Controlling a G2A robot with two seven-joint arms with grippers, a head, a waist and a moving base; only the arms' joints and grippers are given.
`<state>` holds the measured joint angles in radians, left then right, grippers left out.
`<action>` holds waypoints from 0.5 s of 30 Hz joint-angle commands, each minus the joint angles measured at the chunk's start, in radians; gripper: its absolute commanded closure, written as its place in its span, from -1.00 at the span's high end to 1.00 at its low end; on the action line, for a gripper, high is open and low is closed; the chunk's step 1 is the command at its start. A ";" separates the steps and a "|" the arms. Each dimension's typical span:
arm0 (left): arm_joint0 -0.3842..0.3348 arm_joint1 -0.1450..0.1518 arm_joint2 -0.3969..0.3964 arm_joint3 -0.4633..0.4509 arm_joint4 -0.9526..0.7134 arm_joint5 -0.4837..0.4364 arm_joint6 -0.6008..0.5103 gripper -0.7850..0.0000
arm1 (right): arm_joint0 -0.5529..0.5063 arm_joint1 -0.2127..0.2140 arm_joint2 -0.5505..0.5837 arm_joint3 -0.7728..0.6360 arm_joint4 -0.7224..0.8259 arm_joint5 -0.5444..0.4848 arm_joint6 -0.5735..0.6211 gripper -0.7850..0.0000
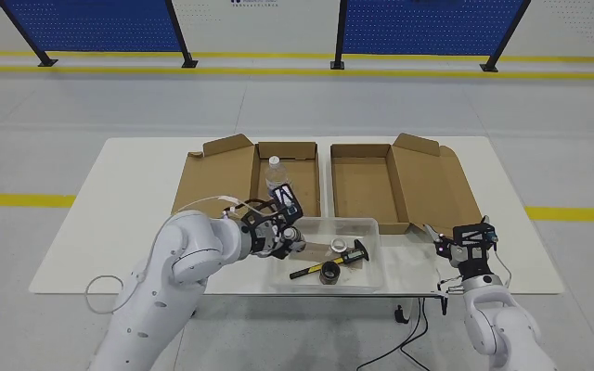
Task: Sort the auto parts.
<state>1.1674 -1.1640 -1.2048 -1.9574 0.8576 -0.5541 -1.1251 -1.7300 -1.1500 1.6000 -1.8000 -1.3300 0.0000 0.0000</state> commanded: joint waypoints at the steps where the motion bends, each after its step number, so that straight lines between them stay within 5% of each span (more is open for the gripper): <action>1: 0.029 0.009 -0.035 -0.068 -0.028 0.009 -0.031 -1.00 | 0.000 0.000 0.000 0.000 0.000 0.000 0.000 1.00; 7: 0.069 0.024 -0.068 -0.158 -0.092 0.029 -0.081 -1.00 | 0.000 0.000 0.000 0.000 0.000 0.000 0.000 1.00; 15: 0.039 0.038 -0.107 -0.136 -0.120 0.029 -0.070 -1.00 | 0.000 0.000 0.000 0.000 0.000 0.000 0.000 1.00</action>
<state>1.2132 -1.1278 -1.3063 -2.1036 0.7338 -0.5233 -1.1976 -1.7300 -1.1500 1.6000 -1.8000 -1.3300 0.0000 0.0000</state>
